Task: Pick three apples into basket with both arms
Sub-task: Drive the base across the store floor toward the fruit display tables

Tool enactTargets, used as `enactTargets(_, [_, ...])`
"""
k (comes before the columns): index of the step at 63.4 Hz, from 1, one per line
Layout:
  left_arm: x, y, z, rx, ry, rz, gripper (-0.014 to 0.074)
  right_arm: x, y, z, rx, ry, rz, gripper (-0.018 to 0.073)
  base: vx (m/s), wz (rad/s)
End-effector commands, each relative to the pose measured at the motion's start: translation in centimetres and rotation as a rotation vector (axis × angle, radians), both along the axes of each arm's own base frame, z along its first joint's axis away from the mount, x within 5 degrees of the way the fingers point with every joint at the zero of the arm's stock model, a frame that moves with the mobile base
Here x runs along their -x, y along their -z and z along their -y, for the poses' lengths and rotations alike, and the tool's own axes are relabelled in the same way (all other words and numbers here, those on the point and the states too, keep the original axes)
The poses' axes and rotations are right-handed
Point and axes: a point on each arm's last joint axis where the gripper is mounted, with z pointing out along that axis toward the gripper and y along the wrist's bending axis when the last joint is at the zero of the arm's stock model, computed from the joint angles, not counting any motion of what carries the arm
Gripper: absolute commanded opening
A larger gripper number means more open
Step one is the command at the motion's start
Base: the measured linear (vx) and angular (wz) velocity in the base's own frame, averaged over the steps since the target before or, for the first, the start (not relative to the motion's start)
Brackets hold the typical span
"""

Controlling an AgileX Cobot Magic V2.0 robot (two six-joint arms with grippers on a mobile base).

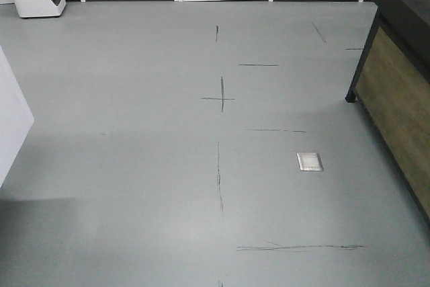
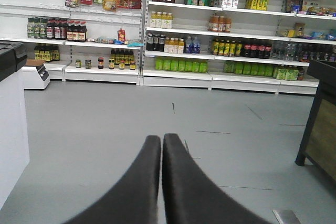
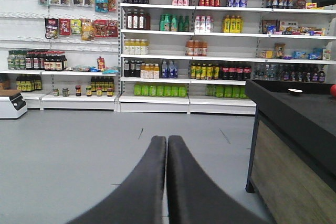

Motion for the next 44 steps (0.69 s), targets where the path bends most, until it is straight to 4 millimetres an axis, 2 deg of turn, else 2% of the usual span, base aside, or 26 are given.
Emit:
enactTargets(1, [0.04,0.08,0.00,0.014,0.001,0.059,-0.0006,0.10,-0.17,0.03,0.008,0.006,0.063,-0.0007,0.00,0.00])
enactTargets(44, [0.04,0.08,0.00,0.014,0.001,0.059,-0.0006,0.10,-0.17,0.03,0.008,0.006,0.063,-0.0007,0.00,0.00])
